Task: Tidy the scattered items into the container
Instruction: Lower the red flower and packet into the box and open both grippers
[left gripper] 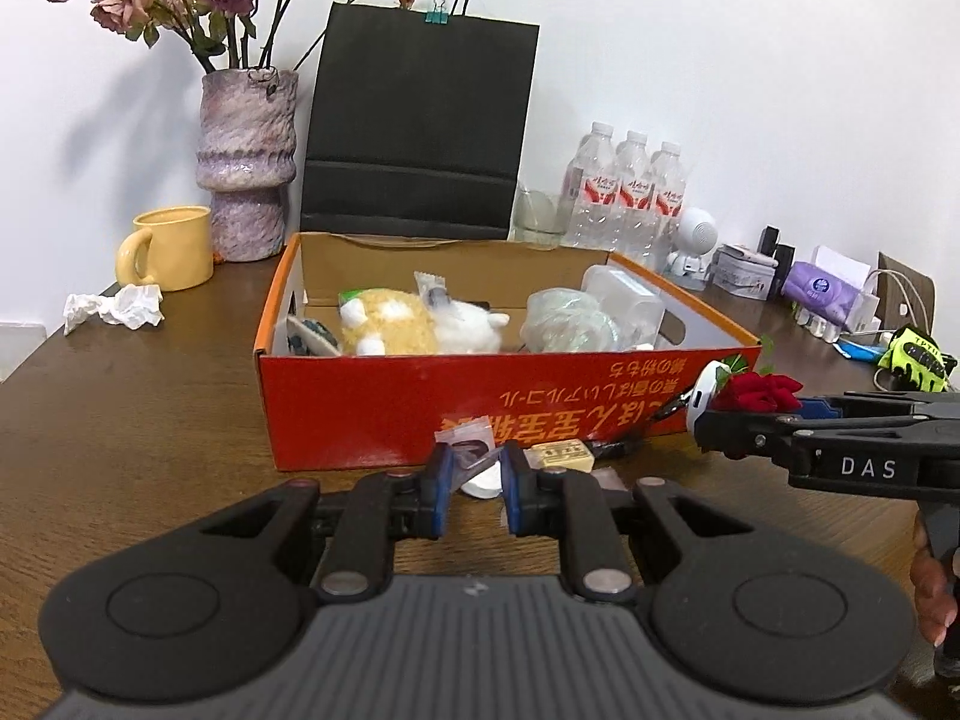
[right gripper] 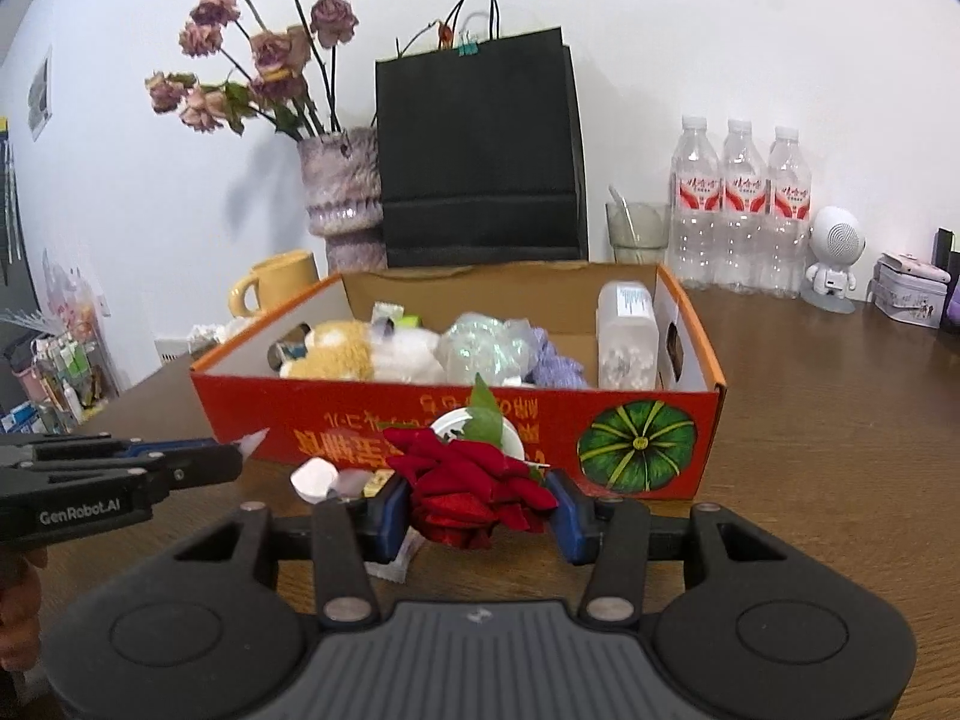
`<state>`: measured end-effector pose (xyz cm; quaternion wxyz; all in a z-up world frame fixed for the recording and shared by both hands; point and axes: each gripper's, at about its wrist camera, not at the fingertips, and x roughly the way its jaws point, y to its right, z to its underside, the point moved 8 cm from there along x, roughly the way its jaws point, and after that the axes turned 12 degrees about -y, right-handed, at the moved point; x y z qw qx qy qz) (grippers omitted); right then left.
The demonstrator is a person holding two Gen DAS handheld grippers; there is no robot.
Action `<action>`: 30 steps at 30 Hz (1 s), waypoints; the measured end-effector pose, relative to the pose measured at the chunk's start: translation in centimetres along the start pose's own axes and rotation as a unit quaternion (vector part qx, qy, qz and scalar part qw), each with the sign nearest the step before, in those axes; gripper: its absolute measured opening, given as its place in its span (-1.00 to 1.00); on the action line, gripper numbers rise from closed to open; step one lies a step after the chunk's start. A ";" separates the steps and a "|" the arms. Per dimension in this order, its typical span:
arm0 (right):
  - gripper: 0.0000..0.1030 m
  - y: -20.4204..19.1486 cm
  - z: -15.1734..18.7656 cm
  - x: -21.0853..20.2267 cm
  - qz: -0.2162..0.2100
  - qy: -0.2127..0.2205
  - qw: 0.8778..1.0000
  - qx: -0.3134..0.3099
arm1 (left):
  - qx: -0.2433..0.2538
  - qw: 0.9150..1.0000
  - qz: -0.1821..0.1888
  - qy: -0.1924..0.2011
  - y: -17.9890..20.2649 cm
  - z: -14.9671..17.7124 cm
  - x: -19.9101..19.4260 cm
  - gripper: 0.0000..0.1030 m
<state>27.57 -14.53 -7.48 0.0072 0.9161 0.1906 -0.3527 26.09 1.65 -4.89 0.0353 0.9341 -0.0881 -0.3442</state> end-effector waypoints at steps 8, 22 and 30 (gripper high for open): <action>-0.10 -0.3 -0.4 -0.8 -0.008 0.011 1.000 0.000 | -0.002 1.000 0.008 0.004 0.3 -0.3 -0.3 -0.66; -0.10 0.8 -9.0 -1.7 -0.001 0.072 0.997 -0.012 | 0.022 0.997 0.006 0.079 1.1 -10.6 -1.1 -0.66; -0.10 2.8 -13.0 5.4 0.009 0.046 0.999 0.010 | -0.022 0.999 -0.004 0.045 -1.9 -13.5 6.3 -0.66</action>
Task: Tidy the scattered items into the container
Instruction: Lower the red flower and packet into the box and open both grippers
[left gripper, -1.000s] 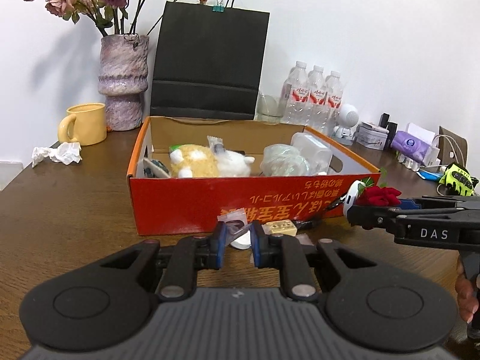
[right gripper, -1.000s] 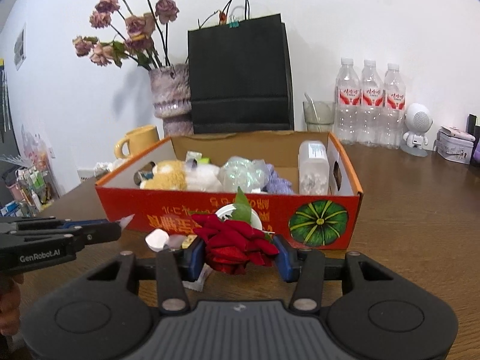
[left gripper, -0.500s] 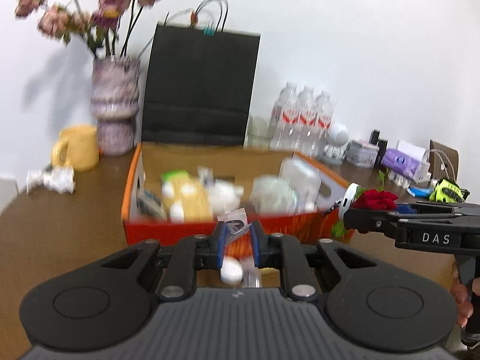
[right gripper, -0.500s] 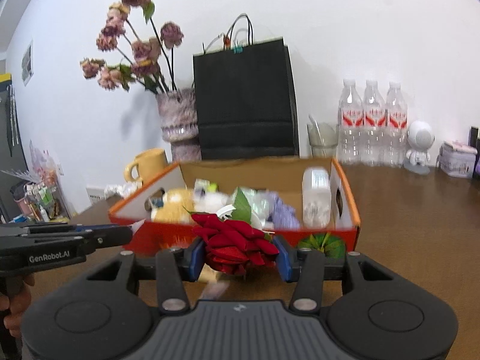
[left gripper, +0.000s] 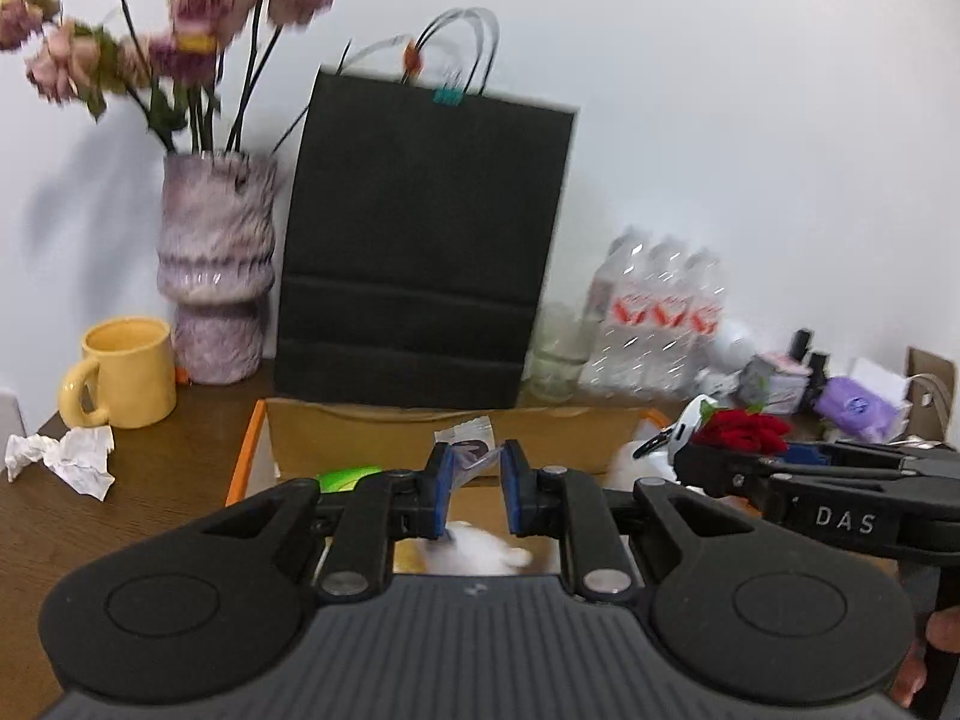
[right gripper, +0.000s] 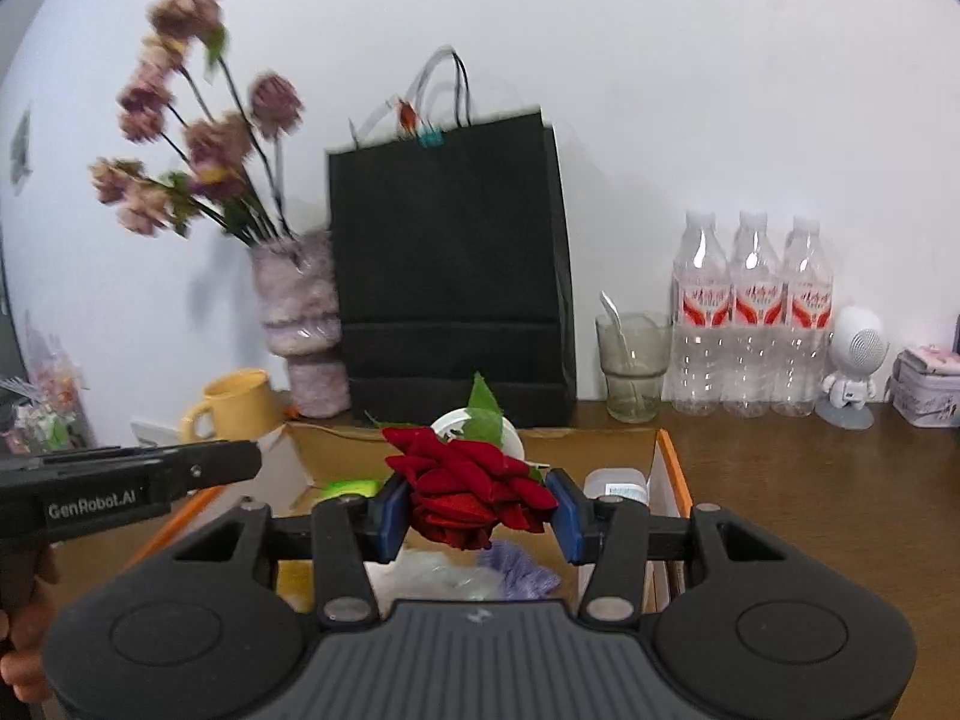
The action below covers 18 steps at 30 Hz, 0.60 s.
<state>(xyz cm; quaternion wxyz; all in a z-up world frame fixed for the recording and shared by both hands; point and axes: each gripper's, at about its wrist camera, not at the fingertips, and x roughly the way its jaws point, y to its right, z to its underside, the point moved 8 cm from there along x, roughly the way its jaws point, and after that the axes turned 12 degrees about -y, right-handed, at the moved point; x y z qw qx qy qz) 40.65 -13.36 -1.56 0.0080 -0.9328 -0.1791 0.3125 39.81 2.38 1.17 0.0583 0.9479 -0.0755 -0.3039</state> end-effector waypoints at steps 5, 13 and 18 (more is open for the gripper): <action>-0.10 0.7 -0.2 3.8 0.004 -0.028 1.000 0.003 | -0.002 1.000 -0.012 -0.023 -1.5 -0.2 3.0 -0.66; 0.06 1.2 0.6 5.5 0.012 -0.057 0.998 0.000 | -0.002 0.999 -0.020 -0.049 -2.0 0.2 5.0 -0.46; 1.00 1.1 0.6 5.0 0.025 -0.074 0.997 -0.008 | 0.001 0.996 -0.080 -0.033 -2.0 -0.2 4.1 1.00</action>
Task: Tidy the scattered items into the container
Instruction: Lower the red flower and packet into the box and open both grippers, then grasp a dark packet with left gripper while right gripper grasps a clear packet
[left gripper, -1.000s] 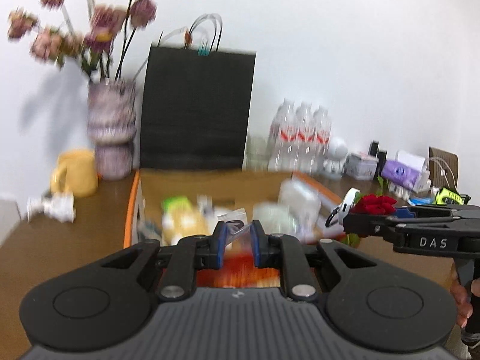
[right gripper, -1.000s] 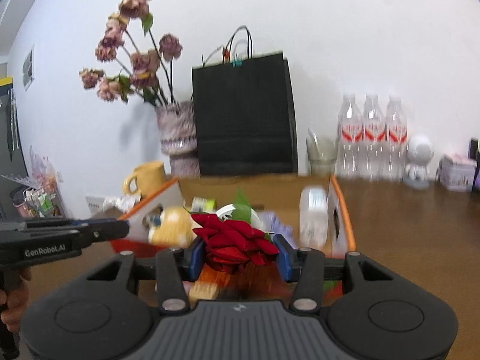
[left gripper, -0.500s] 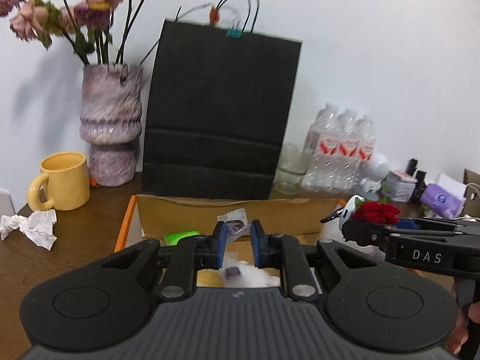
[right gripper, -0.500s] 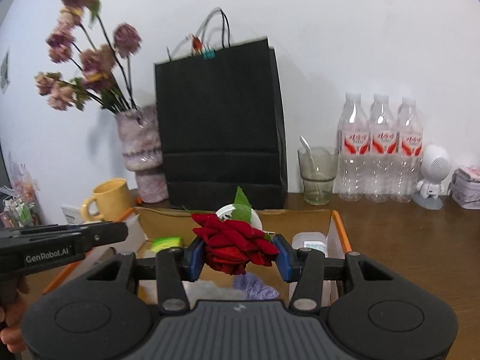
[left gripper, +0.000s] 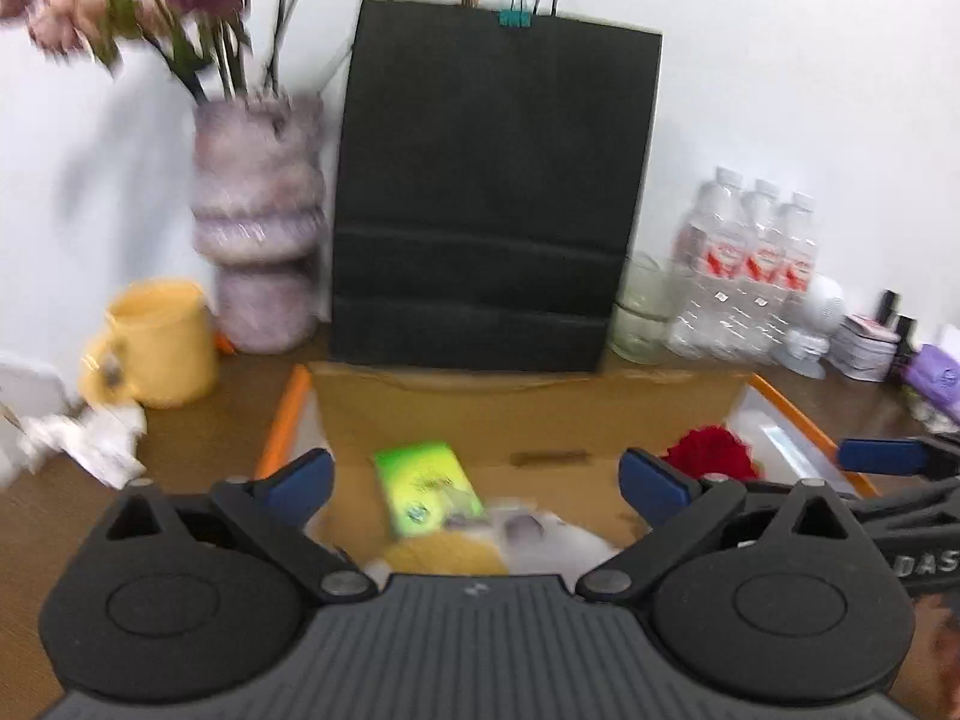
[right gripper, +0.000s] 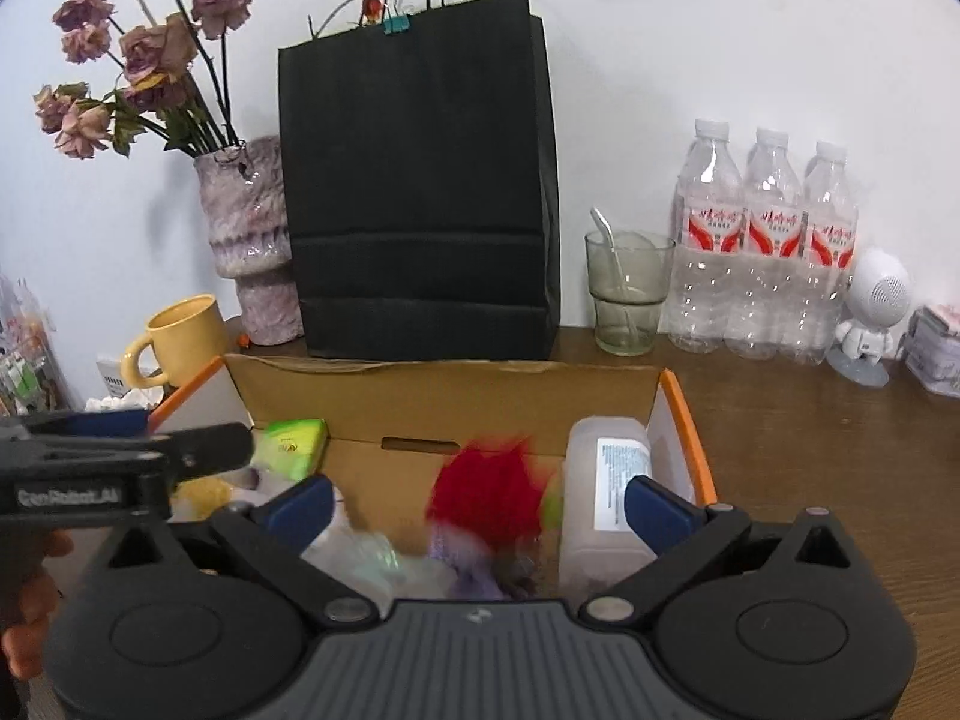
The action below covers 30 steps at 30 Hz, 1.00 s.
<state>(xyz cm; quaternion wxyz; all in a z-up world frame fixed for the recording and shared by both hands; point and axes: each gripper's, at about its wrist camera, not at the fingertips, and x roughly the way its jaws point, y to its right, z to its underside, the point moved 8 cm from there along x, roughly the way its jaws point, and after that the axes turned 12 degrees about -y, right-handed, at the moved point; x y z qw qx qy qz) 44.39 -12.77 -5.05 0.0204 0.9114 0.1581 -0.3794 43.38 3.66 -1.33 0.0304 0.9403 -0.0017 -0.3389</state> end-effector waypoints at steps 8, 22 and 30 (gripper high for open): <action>1.00 0.1 -0.3 -1.0 -0.003 0.000 1.000 0.006 | 0.005 1.000 -0.002 -0.011 0.4 0.2 -0.3 1.00; 1.00 -0.1 0.2 -2.4 0.004 0.008 1.000 0.005 | 0.007 1.000 0.006 -0.002 1.1 1.0 -2.1 1.00; 1.00 -0.2 2.3 -6.0 0.009 0.030 0.999 0.012 | -0.001 1.000 0.014 0.007 1.2 3.0 -5.5 1.00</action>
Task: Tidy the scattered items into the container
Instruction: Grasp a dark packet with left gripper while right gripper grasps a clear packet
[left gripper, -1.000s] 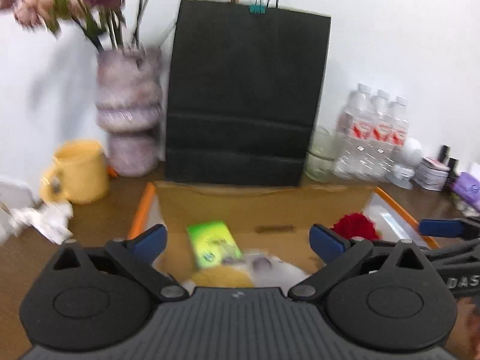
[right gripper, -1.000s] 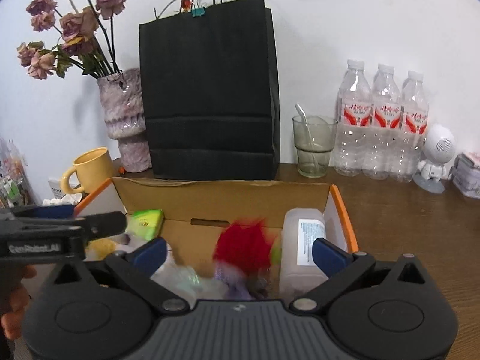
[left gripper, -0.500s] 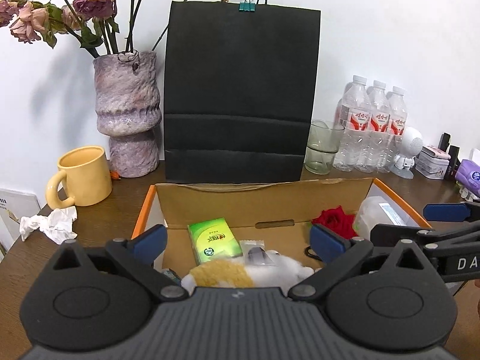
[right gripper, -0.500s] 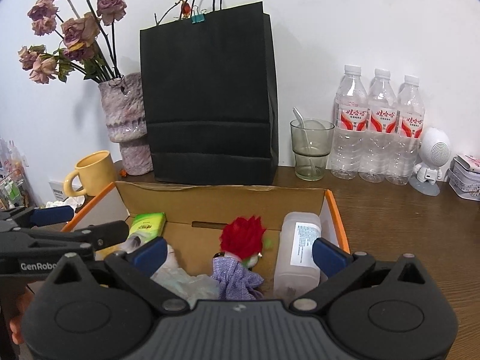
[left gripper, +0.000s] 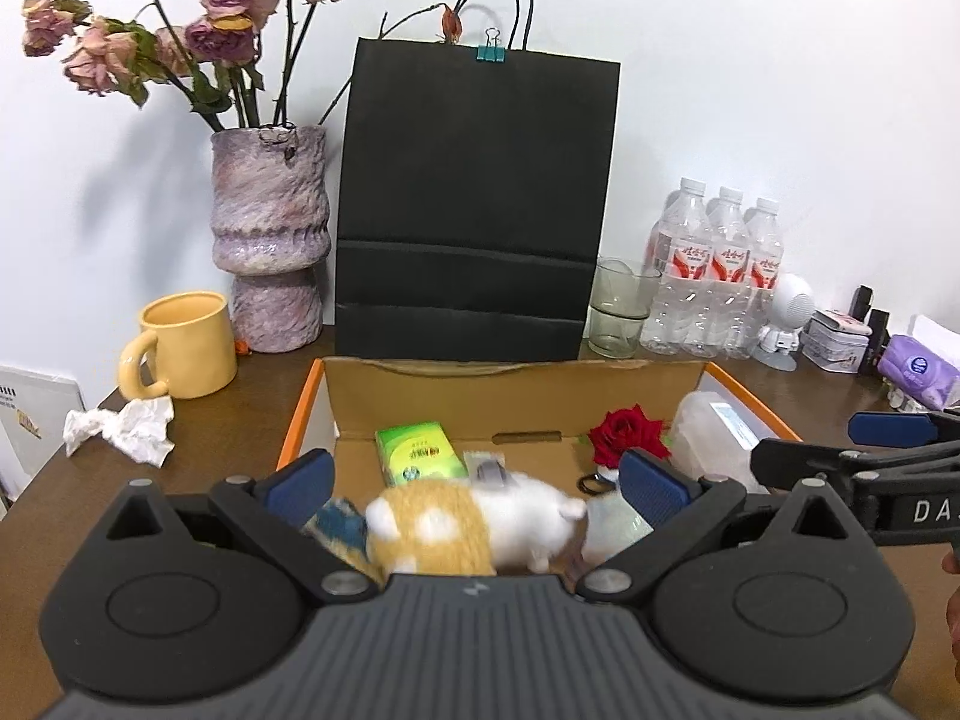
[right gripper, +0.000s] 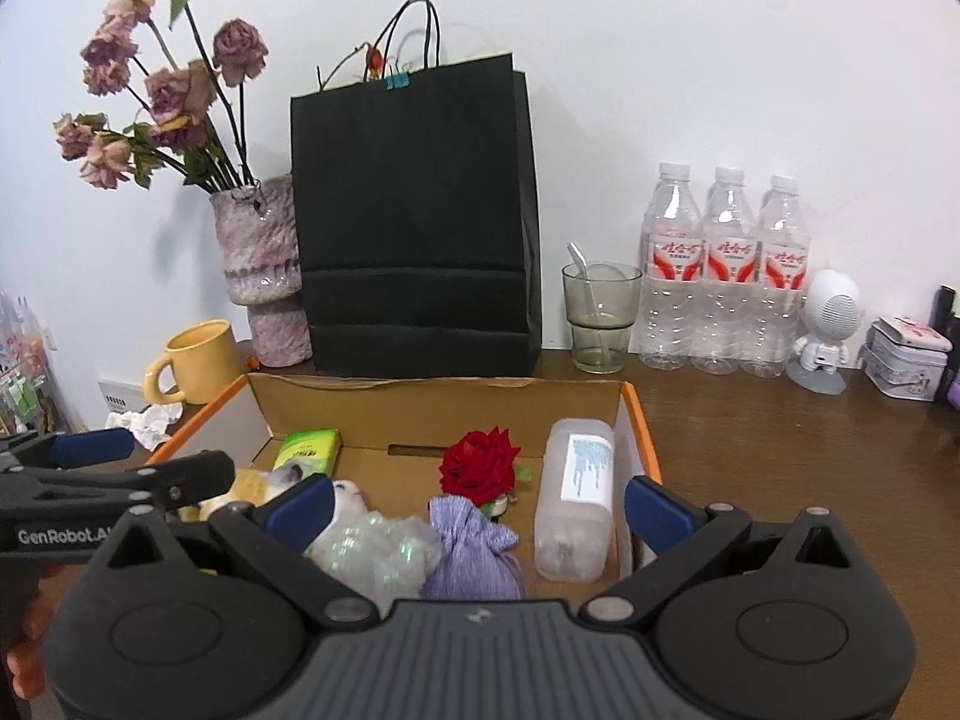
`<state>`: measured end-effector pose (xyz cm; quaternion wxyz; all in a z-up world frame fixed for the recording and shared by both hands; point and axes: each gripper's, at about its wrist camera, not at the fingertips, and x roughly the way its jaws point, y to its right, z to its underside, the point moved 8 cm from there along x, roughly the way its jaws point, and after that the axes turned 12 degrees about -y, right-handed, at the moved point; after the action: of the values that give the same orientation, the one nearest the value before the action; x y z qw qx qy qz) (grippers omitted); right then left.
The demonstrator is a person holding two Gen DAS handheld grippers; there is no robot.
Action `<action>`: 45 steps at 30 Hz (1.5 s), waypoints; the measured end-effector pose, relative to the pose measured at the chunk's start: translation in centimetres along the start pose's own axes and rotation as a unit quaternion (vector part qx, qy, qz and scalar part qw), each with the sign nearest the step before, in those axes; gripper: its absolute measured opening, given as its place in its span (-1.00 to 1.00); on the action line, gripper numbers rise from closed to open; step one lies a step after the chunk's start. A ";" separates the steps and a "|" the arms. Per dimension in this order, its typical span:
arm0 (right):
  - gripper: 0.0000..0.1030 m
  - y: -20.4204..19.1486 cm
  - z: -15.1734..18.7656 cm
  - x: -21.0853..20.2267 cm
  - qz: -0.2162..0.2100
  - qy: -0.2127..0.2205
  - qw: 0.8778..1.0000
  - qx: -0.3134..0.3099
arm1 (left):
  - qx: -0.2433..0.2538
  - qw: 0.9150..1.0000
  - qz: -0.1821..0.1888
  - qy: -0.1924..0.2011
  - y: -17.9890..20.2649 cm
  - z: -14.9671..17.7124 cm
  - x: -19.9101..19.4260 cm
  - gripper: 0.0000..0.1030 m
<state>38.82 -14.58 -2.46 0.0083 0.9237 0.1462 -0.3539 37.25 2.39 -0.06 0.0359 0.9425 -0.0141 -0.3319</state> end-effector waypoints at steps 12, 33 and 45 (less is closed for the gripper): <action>1.00 -0.1 5.8 -4.8 -0.005 0.004 1.000 0.008 | -0.005 1.000 0.017 -0.010 -0.1 5.5 -4.0 1.00; 0.94 -4.2 11.8 -0.3 -0.002 -0.076 0.996 -0.043 | -0.017 0.998 0.002 -0.067 -3.0 10.4 -1.6 1.00; 0.71 -5.8 12.1 1.4 -0.006 -0.093 0.994 -0.061 | 0.014 0.993 0.085 -0.076 0.9 10.5 -1.8 0.19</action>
<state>30.30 -10.07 -11.88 0.0766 0.8835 0.1715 -0.4291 29.27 0.94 -6.99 0.0496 0.9105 -0.1015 -0.3977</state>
